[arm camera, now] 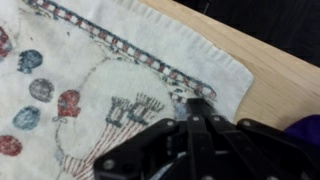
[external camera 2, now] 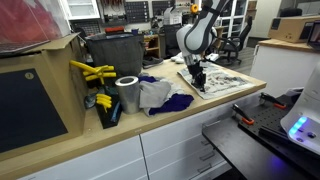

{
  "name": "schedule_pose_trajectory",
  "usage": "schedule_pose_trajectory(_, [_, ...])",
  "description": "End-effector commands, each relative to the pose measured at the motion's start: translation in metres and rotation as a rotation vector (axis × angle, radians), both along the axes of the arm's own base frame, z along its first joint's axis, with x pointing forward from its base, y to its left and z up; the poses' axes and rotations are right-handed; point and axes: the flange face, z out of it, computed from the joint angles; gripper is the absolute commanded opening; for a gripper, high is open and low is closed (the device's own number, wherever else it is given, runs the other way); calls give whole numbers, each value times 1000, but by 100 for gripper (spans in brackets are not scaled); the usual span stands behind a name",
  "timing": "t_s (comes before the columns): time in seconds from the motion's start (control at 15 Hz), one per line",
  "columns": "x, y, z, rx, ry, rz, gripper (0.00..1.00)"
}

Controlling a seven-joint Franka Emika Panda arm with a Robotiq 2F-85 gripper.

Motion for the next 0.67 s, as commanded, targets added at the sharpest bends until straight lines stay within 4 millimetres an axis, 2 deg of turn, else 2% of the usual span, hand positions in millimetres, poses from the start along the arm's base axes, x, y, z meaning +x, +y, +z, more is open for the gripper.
schedule_pose_trajectory(0.0, [0, -8, -9, -7, 28, -59, 0])
schedule_pose_trajectory(0.13, [19, -22, 6, 9, 3, -109, 0])
schedule_pose_trajectory(0.2, [27, -28, 13, 19, -1, -133, 26])
schedule_pose_trajectory(0.27, [39, -34, 26, 39, -14, -165, 27])
schedule_pose_trajectory(0.33, [51, -39, 38, 59, -20, -200, 32])
schedule_pose_trajectory(0.6, [101, -47, 97, 172, -37, -347, 63])
